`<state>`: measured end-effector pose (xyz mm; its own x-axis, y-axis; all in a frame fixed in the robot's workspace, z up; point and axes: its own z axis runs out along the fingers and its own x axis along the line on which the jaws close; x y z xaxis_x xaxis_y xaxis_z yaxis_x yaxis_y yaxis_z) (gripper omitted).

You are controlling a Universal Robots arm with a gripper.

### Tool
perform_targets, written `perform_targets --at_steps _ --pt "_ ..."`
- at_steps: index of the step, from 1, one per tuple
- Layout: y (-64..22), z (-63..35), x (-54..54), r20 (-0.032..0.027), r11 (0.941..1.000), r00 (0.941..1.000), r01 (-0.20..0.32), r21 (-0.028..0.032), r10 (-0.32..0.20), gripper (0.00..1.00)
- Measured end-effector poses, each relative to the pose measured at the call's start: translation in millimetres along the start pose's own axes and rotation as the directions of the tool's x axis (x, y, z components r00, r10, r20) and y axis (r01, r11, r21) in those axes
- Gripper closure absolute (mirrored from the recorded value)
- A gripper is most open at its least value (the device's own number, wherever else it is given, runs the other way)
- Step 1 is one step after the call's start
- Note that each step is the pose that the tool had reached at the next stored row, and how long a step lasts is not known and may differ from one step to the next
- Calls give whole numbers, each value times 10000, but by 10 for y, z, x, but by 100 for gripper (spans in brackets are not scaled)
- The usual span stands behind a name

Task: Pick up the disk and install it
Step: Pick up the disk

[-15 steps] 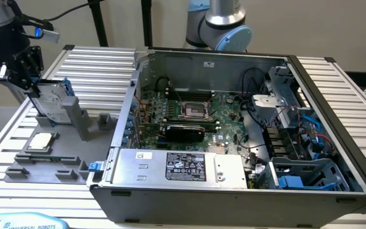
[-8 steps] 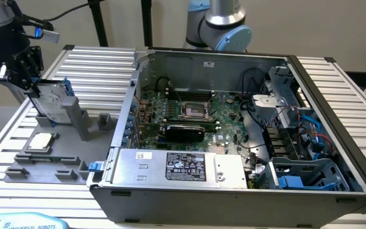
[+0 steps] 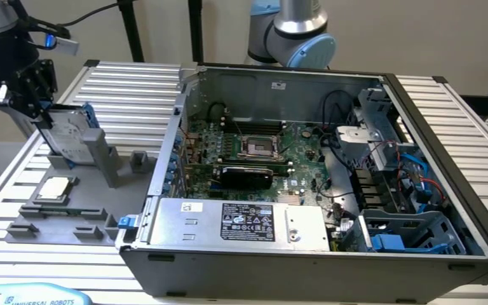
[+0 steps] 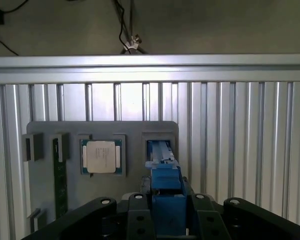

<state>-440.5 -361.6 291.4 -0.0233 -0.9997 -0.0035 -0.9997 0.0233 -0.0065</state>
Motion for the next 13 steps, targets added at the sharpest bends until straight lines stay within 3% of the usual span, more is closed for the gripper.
perform_targets --at_steps 5,13 --pt "-1 -123 0 8 10000 10000 0 0 0 67" --pt "-3 -466 -2 27 10000 10000 -1 -1 1 67"
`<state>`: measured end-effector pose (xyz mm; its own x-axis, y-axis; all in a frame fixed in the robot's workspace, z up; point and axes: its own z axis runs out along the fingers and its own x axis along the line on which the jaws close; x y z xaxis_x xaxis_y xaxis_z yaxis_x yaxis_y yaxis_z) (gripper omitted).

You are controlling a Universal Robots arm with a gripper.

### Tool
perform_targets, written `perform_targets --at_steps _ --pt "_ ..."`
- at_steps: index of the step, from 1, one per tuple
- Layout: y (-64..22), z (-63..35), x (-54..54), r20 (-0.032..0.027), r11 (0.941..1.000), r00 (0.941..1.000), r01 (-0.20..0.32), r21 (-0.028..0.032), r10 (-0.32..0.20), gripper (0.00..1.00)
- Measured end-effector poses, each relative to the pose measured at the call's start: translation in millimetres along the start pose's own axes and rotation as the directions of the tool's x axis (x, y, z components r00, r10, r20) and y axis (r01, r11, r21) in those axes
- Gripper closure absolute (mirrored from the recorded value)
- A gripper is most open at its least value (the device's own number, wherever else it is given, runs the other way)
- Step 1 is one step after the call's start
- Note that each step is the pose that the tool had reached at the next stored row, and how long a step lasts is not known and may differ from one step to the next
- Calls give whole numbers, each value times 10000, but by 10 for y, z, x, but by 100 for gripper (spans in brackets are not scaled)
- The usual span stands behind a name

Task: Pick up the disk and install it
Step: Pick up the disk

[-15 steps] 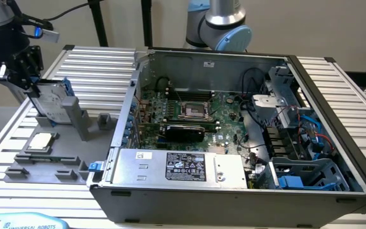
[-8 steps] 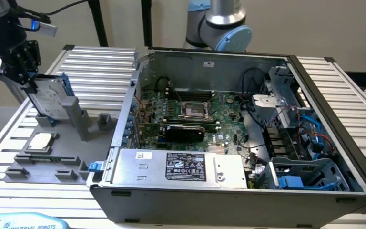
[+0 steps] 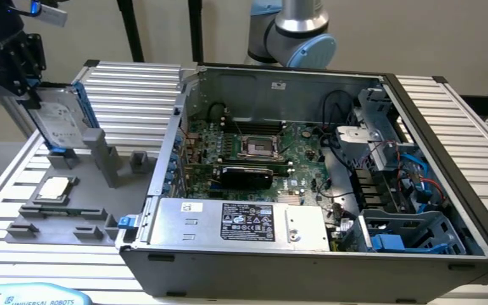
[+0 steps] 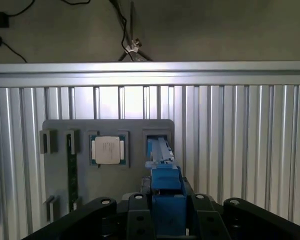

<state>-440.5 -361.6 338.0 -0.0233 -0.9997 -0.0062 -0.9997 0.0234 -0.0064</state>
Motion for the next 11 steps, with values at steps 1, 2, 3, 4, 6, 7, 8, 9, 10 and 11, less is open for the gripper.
perform_targets --at_steps 1,2,3,4,6,7,8,9,10,11 --pt "0 -45 0 2 10000 10000 0 0 0 67" --pt "-1 -89 -1 3 10000 10000 0 0 0 67" --pt "-1 -131 -1 6 10000 10000 0 0 0 67" --pt "-2 -172 -1 9 10000 10000 1 0 -1 67" --pt "-3 -251 -2 15 10000 10000 1 -1 -1 67" --pt "-6 -290 -2 22 10000 10000 1 0 -1 67" --pt "-9 -319 -2 29 10000 10000 1 -1 -1 67" --pt "-17 -350 -1 41 10000 10000 2 -2 -2 67" --pt "-31 -380 -3 66 10000 10000 4 0 -4 67" --pt "-46 -406 -3 88 10000 10000 8 -1 -8 67"
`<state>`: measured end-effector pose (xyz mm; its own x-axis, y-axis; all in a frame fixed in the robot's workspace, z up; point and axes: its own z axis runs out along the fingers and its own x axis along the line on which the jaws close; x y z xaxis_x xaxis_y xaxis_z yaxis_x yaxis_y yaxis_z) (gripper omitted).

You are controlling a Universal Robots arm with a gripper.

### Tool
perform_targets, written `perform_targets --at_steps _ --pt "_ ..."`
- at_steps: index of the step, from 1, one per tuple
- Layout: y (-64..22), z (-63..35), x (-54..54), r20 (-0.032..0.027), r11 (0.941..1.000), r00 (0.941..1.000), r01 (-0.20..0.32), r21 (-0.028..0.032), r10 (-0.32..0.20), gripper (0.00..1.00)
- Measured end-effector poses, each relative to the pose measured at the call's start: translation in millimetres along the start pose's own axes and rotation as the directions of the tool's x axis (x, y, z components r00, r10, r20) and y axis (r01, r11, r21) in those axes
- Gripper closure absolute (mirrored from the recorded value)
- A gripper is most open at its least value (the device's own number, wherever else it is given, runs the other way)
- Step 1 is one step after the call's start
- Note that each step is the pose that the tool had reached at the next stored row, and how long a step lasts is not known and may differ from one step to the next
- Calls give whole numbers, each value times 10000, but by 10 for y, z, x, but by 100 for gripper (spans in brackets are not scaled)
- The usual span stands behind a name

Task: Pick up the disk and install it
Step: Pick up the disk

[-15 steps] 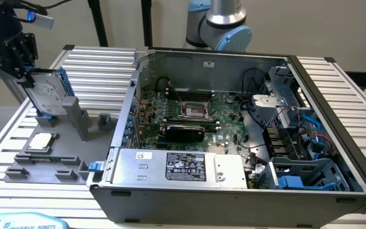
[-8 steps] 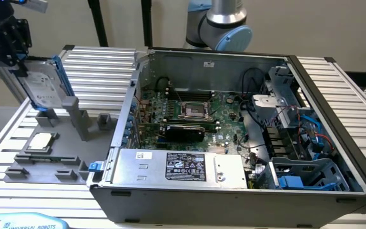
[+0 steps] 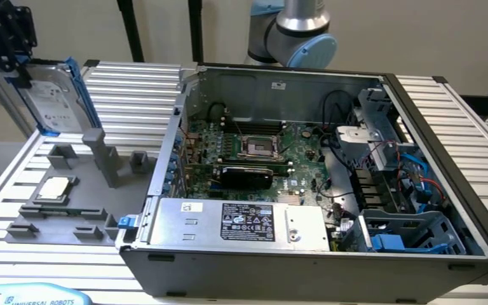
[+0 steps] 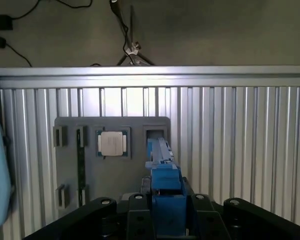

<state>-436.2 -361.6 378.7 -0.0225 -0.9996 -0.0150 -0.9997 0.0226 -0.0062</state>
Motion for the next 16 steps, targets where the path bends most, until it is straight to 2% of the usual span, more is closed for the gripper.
perform_targets --at_steps 7,16 --pt "-165 -230 -7 134 10000 9999 34 -4 -34 67" --pt "-557 -587 -17 314 10000 9995 57 -8 -56 67"
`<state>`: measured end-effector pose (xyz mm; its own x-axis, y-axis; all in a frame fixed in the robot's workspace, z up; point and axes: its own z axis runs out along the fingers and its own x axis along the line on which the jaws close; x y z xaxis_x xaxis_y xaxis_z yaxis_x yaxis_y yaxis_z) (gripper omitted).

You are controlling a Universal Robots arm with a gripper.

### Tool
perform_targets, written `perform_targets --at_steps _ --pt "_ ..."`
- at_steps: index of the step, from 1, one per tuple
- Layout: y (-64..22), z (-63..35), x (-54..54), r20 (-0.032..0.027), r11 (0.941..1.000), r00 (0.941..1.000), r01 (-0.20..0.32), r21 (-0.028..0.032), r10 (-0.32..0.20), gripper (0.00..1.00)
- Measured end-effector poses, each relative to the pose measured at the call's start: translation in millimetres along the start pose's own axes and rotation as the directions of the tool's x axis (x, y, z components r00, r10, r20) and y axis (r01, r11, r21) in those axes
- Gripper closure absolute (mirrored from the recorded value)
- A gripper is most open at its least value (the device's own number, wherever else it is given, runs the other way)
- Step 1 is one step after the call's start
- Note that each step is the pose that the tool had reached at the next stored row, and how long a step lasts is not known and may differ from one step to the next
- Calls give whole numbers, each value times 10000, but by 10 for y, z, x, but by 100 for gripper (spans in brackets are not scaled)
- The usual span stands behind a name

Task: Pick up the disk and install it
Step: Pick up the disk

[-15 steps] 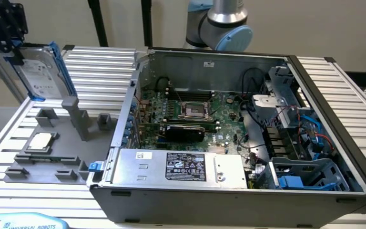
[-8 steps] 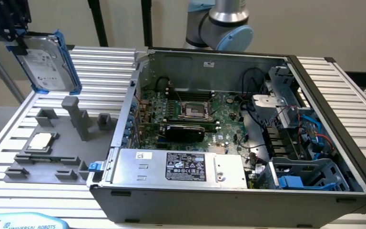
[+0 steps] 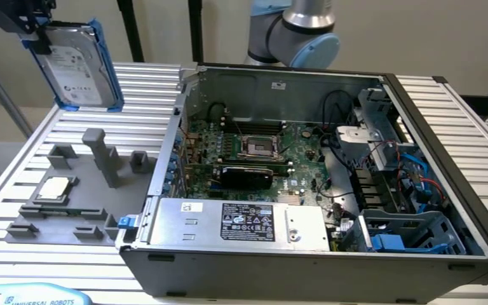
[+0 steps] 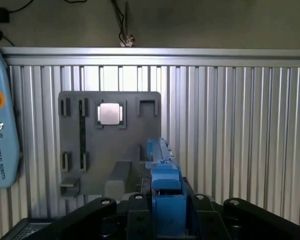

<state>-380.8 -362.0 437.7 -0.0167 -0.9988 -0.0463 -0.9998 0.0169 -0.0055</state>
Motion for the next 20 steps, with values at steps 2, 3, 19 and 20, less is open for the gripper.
perform_targets --at_steps 2,3,19,20 --pt "-86 -80 0 30 10000 10000 0 0 0 67" --pt "-134 -125 0 44 10000 10000 -1 -1 1 67" --pt "-867 -799 39 227 10000 9997 -3 -13 3 67" --pt "-912 -835 42 236 10000 9997 -2 -14 2 67"
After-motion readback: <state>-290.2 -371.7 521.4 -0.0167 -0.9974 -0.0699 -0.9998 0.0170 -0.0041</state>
